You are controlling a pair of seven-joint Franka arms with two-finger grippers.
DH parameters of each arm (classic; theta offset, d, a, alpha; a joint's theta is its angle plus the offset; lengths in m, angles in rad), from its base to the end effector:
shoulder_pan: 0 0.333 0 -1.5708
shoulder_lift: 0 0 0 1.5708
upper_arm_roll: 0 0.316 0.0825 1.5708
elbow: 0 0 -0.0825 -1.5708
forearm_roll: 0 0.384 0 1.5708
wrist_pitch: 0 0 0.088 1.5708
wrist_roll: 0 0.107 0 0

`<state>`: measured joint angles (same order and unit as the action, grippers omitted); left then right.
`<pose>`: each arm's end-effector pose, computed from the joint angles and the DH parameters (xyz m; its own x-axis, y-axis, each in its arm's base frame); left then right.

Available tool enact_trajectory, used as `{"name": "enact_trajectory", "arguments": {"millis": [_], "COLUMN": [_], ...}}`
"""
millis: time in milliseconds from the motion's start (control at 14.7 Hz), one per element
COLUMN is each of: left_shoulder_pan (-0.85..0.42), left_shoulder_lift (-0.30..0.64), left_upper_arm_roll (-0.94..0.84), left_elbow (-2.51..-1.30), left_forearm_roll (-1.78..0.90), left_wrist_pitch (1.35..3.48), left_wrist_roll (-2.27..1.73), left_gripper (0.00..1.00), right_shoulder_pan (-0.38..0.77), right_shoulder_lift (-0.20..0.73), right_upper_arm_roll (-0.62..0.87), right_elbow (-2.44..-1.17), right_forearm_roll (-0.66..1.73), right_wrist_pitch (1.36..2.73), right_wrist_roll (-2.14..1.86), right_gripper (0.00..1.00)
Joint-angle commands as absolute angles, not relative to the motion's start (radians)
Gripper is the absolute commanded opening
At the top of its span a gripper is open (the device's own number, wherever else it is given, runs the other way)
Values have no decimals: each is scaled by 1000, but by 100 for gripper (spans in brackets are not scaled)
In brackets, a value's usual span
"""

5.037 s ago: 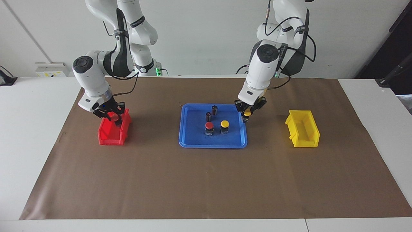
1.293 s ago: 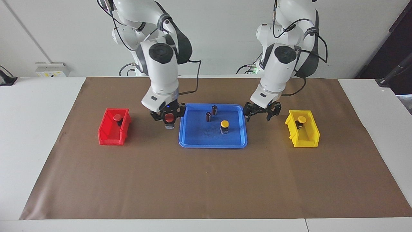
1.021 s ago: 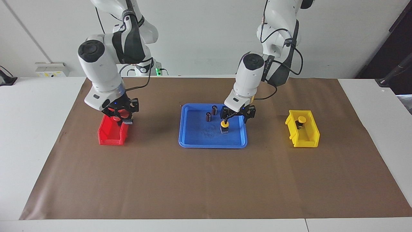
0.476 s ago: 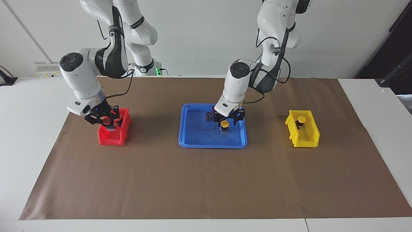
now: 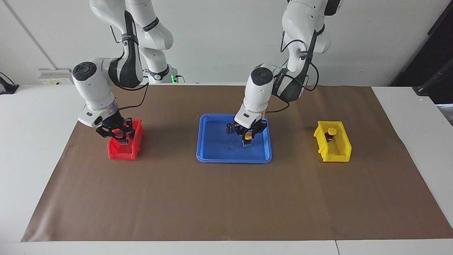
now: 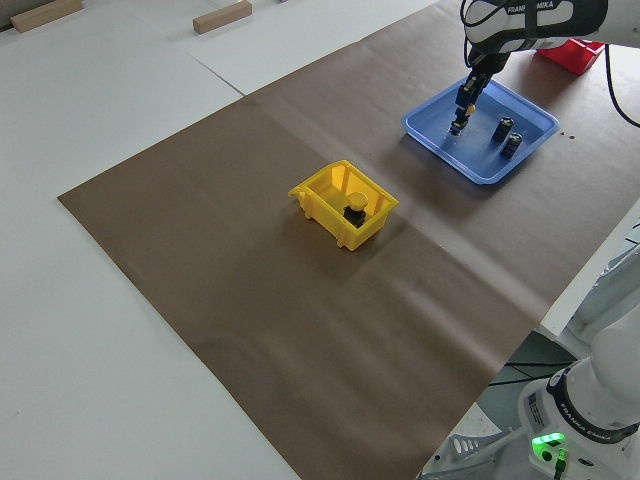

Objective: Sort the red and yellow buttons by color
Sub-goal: 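Release the red button in the red bin while the left gripper places yellow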

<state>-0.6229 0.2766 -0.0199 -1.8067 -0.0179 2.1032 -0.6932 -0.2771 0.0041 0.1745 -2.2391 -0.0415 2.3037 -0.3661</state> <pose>0.5049 -0.3782 0.3929 0.9982 0.0601 0.0018 0.0601 -0.9978 0.0288 0.5270 -0.0552 0.3726 0.9569 0.2871 0.0447 0.2848 -0.9572 0.0511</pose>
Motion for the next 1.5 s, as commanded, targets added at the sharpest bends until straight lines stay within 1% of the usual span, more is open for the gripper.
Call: {"name": "enact_trajectory", "arguments": {"millis": [0,68,204,272,340,408,476,545,681,749,885,1089,1293,1429], "left_shoulder_pan": [-523,-493,-390,-324,-263,-202,-148,-117,-75,-69,-69,-57,-54,-45], "left_shoulder_lift": [247,226,221,218,215,215,215,215,209,192,148,95,84,87], "left_upper_arm_roll": [-12,-5,11,21,25,26,26,26,26,26,26,26,26,28], "left_elbow": [-1730,-1701,-1617,-1612,-1612,-1606,-1603,-1605,-1630,-1666,-1785,-1929,-1999,-2019], "left_forearm_roll": [0,6,12,14,12,12,14,14,12,12,12,12,12,12], "left_wrist_pitch": [1985,1933,1797,1767,1766,1767,1770,1776,1807,1833,1926,2022,2081,2109], "left_wrist_roll": [-652,-605,-435,-307,-200,-107,-34,30,124,129,129,149,169,169], "left_gripper": [1,1,1,1,1,1,1,1,1,1,1,1,1,1], "right_shoulder_pan": [-288,-296,-295,-293,-291,-291,-291,-296,-296,-296,-293,-284,-282,-282], "right_shoulder_lift": [-12,-2,0,0,0,0,2,5,21,21,11,5,3,-1], "right_upper_arm_roll": [189,189,189,187,189,189,189,189,187,187,187,192,192,192], "right_elbow": [-2299,-2313,-2318,-2318,-2318,-2312,-2301,-2265,-2163,-2122,-2056,-1871,-1667,-1602], "right_forearm_roll": [-15,-15,-15,-15,-15,-15,-15,-15,-15,-17,-18,-17,-18,-20], "right_wrist_pitch": [2382,2413,2430,2430,2428,2419,2410,2373,2220,2162,2074,1855,1638,1541], "right_wrist_roll": [-376,-379,-383,-382,-382,-382,-383,-388,-406,-410,-411,-384,-260,-191], "right_gripper": [11,11,11,15,31,63,91,100,100,100,100,100,100,100]}}
